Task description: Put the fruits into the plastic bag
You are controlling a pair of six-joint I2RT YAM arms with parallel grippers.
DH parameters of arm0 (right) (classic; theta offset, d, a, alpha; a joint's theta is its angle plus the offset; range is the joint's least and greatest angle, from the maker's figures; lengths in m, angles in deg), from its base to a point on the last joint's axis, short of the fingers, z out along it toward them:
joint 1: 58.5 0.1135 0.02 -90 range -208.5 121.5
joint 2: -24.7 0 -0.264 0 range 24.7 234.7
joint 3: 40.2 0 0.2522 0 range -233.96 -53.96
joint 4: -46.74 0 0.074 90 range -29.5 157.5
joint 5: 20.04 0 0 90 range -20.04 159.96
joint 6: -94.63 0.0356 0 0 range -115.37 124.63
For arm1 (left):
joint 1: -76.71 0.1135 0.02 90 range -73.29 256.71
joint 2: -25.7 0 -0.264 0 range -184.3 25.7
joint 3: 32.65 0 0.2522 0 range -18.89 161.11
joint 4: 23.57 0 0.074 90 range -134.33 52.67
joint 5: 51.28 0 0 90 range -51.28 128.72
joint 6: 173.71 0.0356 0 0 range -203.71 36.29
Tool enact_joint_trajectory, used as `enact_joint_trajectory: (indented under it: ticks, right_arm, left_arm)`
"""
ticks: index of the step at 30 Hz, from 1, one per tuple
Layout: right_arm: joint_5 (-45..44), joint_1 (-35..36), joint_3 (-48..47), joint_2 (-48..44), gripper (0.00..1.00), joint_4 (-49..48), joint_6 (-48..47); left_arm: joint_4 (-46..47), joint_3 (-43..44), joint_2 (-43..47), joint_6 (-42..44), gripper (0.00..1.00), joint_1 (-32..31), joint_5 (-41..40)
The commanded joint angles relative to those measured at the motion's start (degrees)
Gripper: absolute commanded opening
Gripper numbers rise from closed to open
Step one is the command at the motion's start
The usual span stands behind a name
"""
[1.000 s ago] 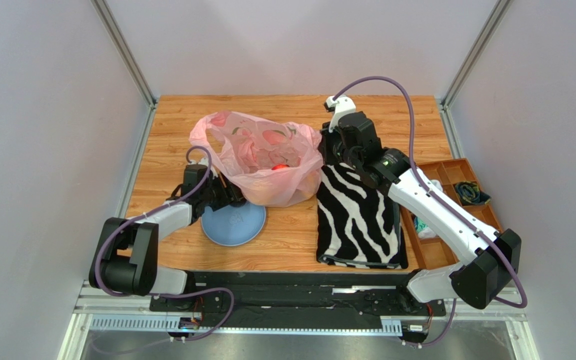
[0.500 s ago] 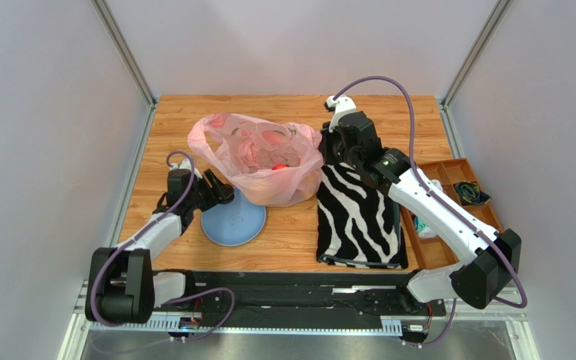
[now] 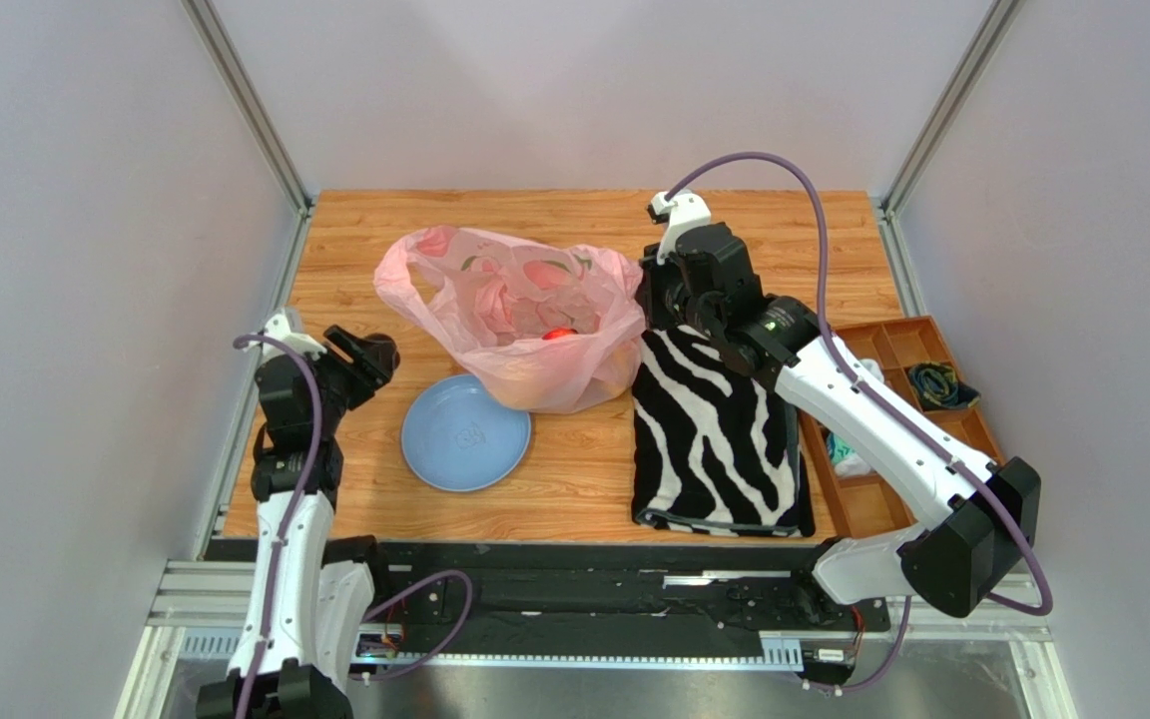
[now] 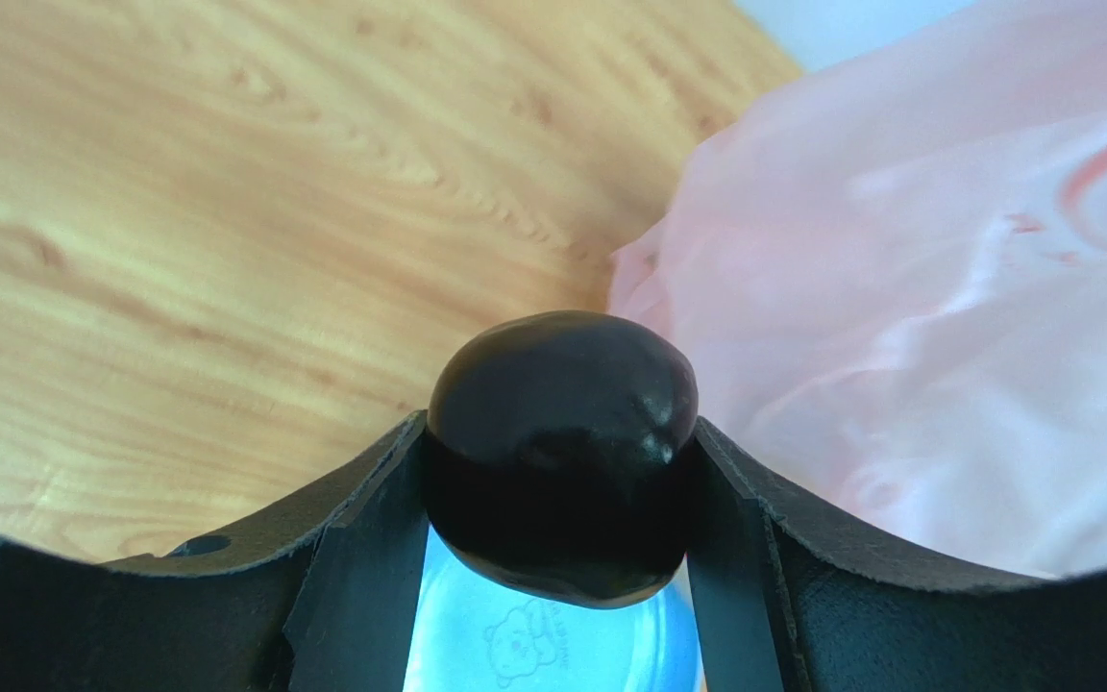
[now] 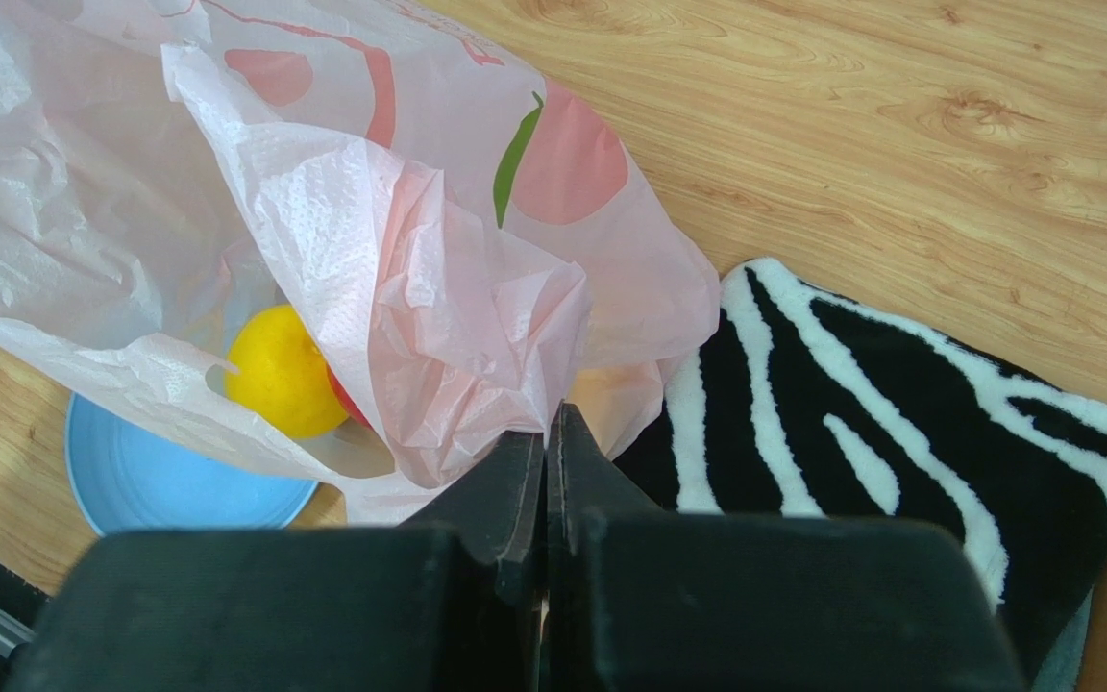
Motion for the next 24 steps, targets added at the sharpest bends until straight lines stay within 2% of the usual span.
enact_joint_trajectory:
  ticks: [1,5,11,14,17,18,20,21,24]
  right_arm:
    - [0.2,-0.3,-0.6,-1.9,0.00,-0.2,-0.3]
    - [0.1,-0.3,-0.6,-2.3,0.00,-0.1,-0.5]
    - [0.1,-0.3,-0.7,-2.2,0.00,0.0,-1.0]
    - [0.5,-0.3,-0.6,-2.2,0.00,0.0,-1.0]
    - [0.9,-0.3,-0.3,-2.3,0.00,-0.3,-0.7]
    - [1.1,-0.3,-0.1,-2.5,0.00,-0.3,-0.6]
    - [1.0,-0.4,0.1,-2.7,0.00,-0.4,-0.5]
    - [1.0,-0.3,0.4,-2.9,0.00,-0.5,-0.4]
    - [1.0,-0.3,0.8,-3.3,0.00,-0.4,-0.4]
  left_arm:
    - [-4.4,7.2,3.1,4.0,0.54,0.3,0.0]
    - [-8.2,14.4,3.9,9.0,0.54,-0.2,0.0]
    - [-11.8,23.7,4.5,16.4,0.54,-6.4,-0.5]
    - [-11.9,26.2,4.4,17.6,0.54,-12.4,-2.7]
    - [-11.2,27.5,2.9,18.8,0.54,-20.8,-6.2]
    - [-11.0,27.8,2.1,19.1,0.54,-25.7,-7.4]
    - [-10.3,28.8,-1.0,20.6,0.54,-30.8,-11.4]
    - [-10.1,29.1,-2.4,21.3,0.54,-35.6,-12.4]
    - [-9.6,30.8,-9.1,23.2,0.55,-41.4,-15.2]
